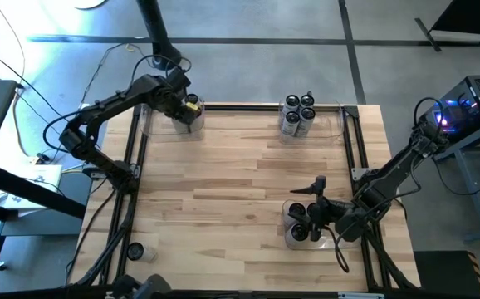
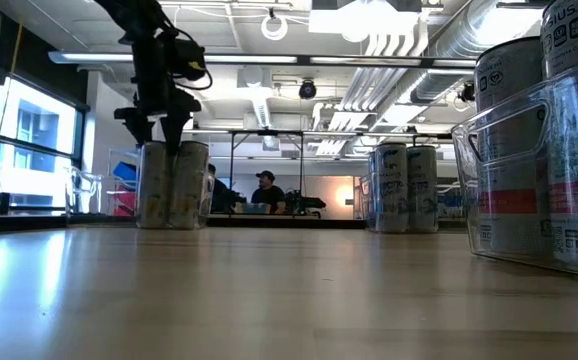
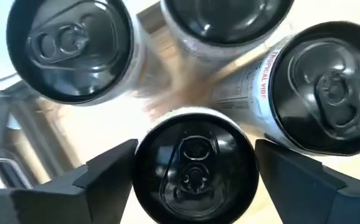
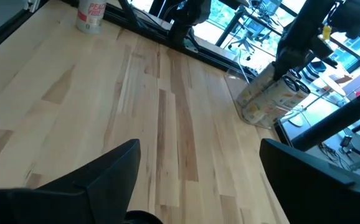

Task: Sort soda cans
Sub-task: Put the white-yellow soda can into the top left transparent bin, then put the white-pink soda can into the bottom right transparent bin

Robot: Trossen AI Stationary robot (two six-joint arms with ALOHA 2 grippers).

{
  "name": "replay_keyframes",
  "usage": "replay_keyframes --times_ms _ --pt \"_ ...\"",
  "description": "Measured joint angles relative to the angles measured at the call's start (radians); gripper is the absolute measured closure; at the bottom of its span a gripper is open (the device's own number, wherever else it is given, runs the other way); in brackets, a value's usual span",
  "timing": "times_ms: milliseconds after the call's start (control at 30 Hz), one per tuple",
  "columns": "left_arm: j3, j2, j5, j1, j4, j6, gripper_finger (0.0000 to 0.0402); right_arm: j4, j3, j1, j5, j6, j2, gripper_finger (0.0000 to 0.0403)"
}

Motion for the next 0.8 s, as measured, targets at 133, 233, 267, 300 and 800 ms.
replay_keyframes --times_ms 133,233,267,300,800 --pt "0.037 0.0 0.009 0.012 -0.054 0.01 0.0083 0.0 0.0 0.0 -0.001 0.0 0.0 0.0077" --pt "0.082 -0.001 -0.003 0.012 -0.113 0.01 0.0082 0.0 0.0 0.0 -0.001 0.0 0.0 0.0077" --pt "0.099 -0.004 -0.006 0.012 -0.136 0.009 0.0081 0.0 0.0 0.0 -0.001 0.0 0.0 0.0077" --pt "0.117 -0.009 -0.011 0.012 -0.157 0.009 0.0081 0.0 0.0 0.0 -0.001 0.0 0.0 0.0077" --pt "0.228 -0.241 -0.142 -0.588 -0.201 -0.198 0.008 0.0 0.0 0.0 -0.001 -0.005 0.0 0.0077"
